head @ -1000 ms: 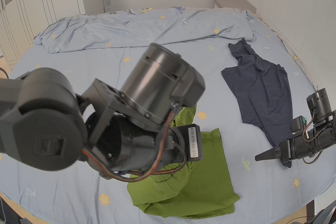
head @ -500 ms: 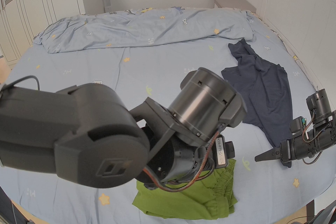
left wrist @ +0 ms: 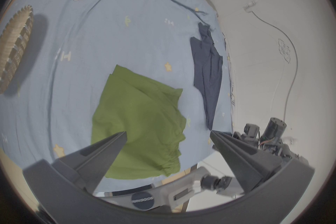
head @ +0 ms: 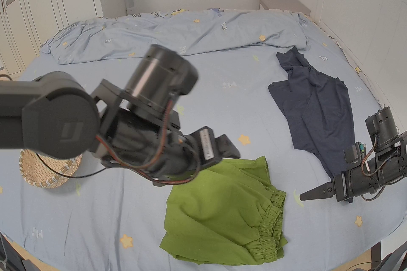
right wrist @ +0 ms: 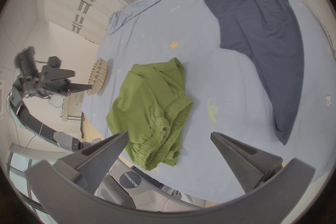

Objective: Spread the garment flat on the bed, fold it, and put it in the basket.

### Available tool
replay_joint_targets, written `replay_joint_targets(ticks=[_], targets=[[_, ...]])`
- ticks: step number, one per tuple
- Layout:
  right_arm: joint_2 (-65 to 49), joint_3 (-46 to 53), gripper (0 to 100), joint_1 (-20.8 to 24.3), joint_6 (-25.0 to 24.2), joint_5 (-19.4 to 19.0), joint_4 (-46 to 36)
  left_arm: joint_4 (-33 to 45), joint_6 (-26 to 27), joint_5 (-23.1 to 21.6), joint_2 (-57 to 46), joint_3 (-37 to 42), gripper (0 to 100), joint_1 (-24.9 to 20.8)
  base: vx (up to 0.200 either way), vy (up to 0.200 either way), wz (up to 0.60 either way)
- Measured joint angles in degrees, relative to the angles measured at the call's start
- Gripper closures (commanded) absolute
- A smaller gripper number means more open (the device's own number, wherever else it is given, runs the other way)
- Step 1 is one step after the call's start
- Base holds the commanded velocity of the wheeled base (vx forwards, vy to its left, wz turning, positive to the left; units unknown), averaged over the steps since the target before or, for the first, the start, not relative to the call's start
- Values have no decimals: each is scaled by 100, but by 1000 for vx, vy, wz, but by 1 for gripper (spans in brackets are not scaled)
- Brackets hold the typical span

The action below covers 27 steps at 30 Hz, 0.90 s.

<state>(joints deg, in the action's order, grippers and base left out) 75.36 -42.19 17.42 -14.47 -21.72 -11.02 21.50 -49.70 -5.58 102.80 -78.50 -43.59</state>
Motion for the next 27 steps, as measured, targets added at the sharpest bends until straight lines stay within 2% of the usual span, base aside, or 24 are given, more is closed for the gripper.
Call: replay_joint_targets(ticks=[5, 7, 12, 17, 27], targets=[[112, -201, 0, 265, -63, -11, 18, -244, 1015, -1447, -274, 877, 0, 1109, 0, 0, 0], [234, -282, 0, 330, -77, -30, 33, -556, 1659, -1940, -313, 1356, 0, 1574, 0, 0, 0], [672, -334, 0, 453, -90, -334, 341, -1757, 2956, -2704, -182, 2472, 0, 2455, 0, 0, 0], [1201, -245, 0, 549, -39, -624, 788, -2314, 3383, -3040, 213, 3060, 0, 2789, 0, 0, 0], [1720, -111, 0, 691, 115, -663, 859, -2573, 3416, -3073, 634, 3184, 0, 2805, 0, 0, 0]])
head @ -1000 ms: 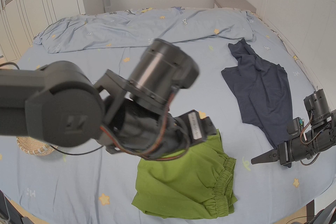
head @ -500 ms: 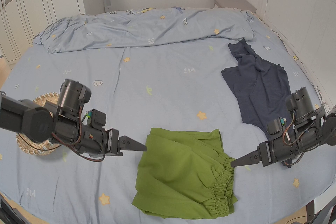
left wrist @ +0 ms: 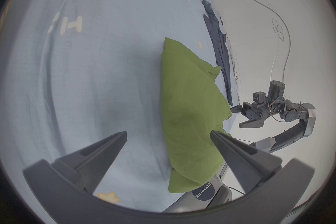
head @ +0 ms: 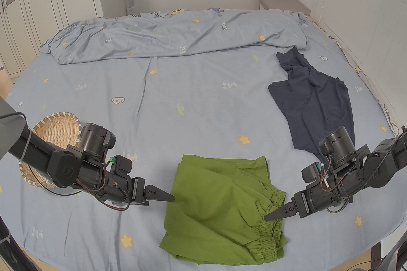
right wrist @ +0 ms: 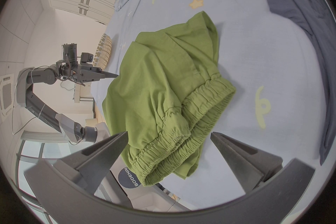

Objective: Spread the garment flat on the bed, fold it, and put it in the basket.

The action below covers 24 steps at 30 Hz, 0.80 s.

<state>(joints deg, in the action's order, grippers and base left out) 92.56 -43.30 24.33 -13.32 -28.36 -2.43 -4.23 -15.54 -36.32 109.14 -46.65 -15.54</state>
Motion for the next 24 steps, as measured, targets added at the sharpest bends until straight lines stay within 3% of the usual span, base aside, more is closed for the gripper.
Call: replay_joint_targets(ticks=[24], targets=[[777, 325, 0, 122, -66, 2, 1870, -15, -7, 29, -74, 0, 0, -118, 0, 0, 0]])
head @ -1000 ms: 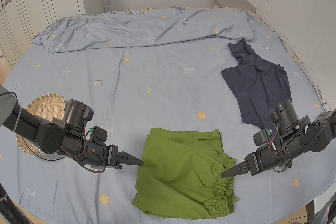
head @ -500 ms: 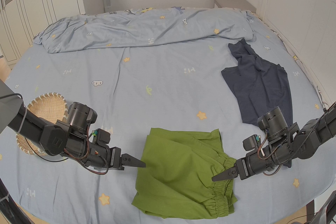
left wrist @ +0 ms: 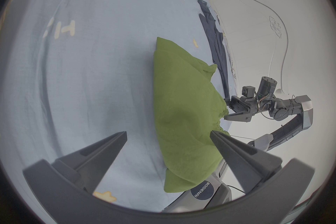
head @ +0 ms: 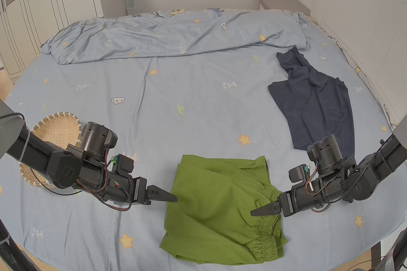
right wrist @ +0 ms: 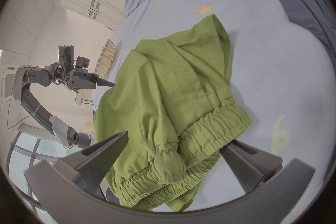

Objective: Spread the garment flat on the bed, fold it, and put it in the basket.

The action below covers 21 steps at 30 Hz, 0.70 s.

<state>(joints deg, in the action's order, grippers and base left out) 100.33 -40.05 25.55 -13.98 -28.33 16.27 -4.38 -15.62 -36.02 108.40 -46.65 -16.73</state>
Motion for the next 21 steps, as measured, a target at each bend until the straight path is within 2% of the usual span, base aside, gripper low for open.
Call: replay_joint_targets(ticks=[5, 6, 21], targets=[[46, 152, 0, -17, -13, -7, 244, 0, -1, 0, -21, 0, 0, -16, 0, 0, 0], [50, 163, 100, -22, -18, -7, 247, 2, -1, 0, -22, 0, 0, -20, 0, 0, 0], [-144, 124, 100, -41, -9, 28, -29, 0, 18, -2, -38, 35, 0, -33, 0, 0, 0]])
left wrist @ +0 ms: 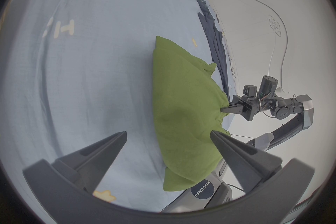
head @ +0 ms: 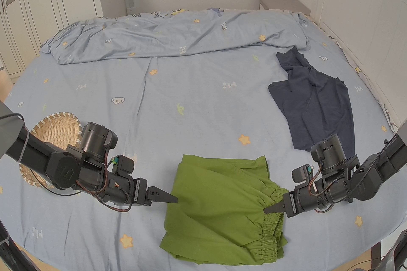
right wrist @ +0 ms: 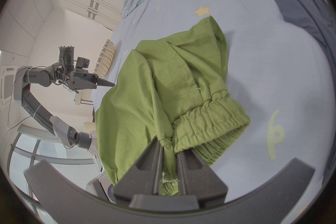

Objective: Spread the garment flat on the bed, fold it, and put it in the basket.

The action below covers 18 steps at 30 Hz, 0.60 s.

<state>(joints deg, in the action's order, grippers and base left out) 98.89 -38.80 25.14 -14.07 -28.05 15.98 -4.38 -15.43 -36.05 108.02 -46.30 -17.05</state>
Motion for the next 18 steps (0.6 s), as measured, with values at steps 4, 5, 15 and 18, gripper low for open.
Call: replay_joint_targets(ticks=[4, 5, 15, 18], targets=[[-82, -301, 100, 24, 13, 5, -444, 0, 16, -2, 6, 9, 0, 5, 0, 0, 0], [-96, -452, 100, 33, 22, 5, -628, 0, 17, -2, 6, 13, 0, 6, 0, 0, 0], [-143, -1775, 100, 317, 140, 71, -1794, 0, 33, 0, 33, 22, 0, 16, 0, 0, 0], [-143, -2114, 100, 344, 241, 82, -2177, 0, 35, 0, 49, 24, 0, 16, 0, 0, 0]])
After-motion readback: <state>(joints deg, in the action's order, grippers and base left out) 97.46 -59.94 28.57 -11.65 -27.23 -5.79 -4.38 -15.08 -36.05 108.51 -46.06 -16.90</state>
